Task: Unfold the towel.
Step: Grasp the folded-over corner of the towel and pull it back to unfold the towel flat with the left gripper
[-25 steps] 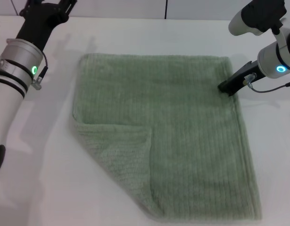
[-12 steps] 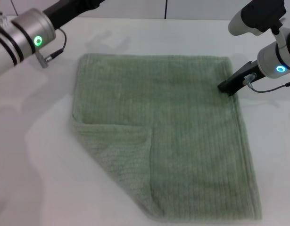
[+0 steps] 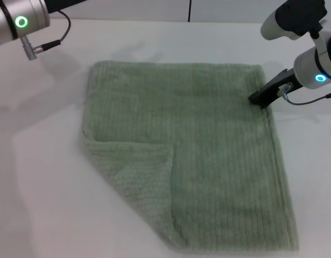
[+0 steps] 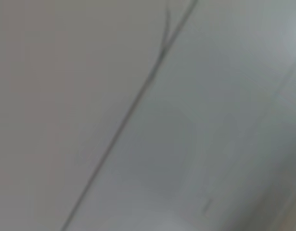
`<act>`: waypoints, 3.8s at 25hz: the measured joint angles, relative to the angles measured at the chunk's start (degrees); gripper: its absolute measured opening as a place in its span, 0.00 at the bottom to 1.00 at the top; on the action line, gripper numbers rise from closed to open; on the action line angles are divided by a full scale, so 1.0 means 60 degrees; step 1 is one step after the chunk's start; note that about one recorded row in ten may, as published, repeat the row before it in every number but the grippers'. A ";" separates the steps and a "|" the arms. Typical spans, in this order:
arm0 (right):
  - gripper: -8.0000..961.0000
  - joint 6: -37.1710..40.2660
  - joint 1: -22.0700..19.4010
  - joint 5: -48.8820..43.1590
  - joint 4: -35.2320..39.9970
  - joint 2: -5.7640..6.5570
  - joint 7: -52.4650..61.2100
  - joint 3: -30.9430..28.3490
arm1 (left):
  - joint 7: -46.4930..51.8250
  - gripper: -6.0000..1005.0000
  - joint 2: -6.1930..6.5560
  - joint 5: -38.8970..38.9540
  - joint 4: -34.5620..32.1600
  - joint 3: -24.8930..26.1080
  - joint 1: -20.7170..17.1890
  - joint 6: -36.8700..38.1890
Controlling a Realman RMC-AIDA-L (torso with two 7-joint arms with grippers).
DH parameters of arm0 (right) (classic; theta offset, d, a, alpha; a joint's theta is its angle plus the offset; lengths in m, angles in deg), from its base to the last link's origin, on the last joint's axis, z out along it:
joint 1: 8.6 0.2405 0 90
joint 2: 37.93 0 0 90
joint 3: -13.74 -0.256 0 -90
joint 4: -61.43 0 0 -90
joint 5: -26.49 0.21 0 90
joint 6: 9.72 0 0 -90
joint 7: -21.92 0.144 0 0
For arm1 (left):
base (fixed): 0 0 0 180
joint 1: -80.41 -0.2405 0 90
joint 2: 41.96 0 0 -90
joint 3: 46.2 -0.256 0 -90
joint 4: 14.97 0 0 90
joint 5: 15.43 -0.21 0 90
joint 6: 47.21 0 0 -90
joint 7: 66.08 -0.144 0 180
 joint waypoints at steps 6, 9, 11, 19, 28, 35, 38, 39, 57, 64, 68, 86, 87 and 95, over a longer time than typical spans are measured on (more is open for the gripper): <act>0.01 0.0076 0.0003 0.0000 0.0000 0.0001 0.0000 -0.0001 | 0.0939 0.79 0.0107 -0.1963 -0.1271 -0.0016 -0.0126 0.0906; 0.01 0.0080 0.0013 0.0000 0.0000 0.0000 0.0000 0.0000 | 0.1084 0.79 0.0106 -0.2757 -0.1563 -0.0018 -0.0134 0.1169; 0.01 0.0080 0.0015 0.0000 0.0000 0.0001 0.0000 0.0000 | 0.1065 0.79 0.0095 -0.3199 -0.1738 -0.0019 -0.0132 0.1437; 0.01 0.0079 0.0030 0.0000 0.0001 0.0000 -0.0001 0.0000 | 0.0541 0.79 -0.0070 -0.4677 -0.2248 -0.0172 0.0058 0.2808; 0.01 0.0077 0.0057 -0.0036 0.0001 0.0001 -0.0010 0.0000 | 0.0474 0.78 -0.0442 -0.5915 -0.2368 -0.1284 0.0331 0.2842; 0.01 0.0078 0.0060 -0.0044 0.0000 0.0023 -0.0015 0.0000 | 0.0483 0.78 -0.0479 -0.6038 -0.2348 -0.1959 0.0358 0.2858; 0.01 0.0081 0.0060 -0.0026 0.0001 0.0029 -0.0015 0.0000 | 0.0506 0.78 -0.0501 -0.6041 -0.2320 -0.2174 0.0367 0.2765; 0.01 0.0084 0.0060 -0.0021 0.0001 0.0030 -0.0015 0.0000 | 0.0508 0.78 -0.0511 -0.6042 -0.2306 -0.2208 0.0367 0.2732; 0.01 0.0208 0.0101 -0.0002 -0.0217 0.0031 -0.0015 0.0015 | 0.0582 0.78 -0.0555 -0.6055 -0.1790 -0.3103 0.0470 0.2085; 0.01 0.0211 0.0106 0.0001 -0.0220 0.0031 -0.0014 0.0016 | 0.0616 0.78 -0.0578 -0.6051 -0.1751 -0.3354 0.0468 0.1998; 0.01 0.0210 0.0130 0.0002 -0.0220 0.0031 -0.0015 0.0027 | 0.0619 0.78 -0.0587 -0.6046 -0.1752 -0.3628 0.0418 0.1666; 0.01 0.0210 0.0202 -0.0027 -0.0249 0.0019 -0.0014 0.0021 | 0.0980 0.78 -0.0585 -0.6364 -0.1106 -0.4107 0.0722 0.1070; 0.01 0.0209 0.0207 -0.0028 -0.0249 0.0017 -0.0014 0.0027 | 0.1068 0.78 -0.0584 -0.6475 -0.1097 -0.4177 0.0746 0.1039; 0.01 0.0210 0.0207 -0.0041 -0.0249 0.0015 -0.0014 0.0018 | 0.1265 0.78 -0.0592 -0.6722 -0.0979 -0.4228 0.0860 0.0951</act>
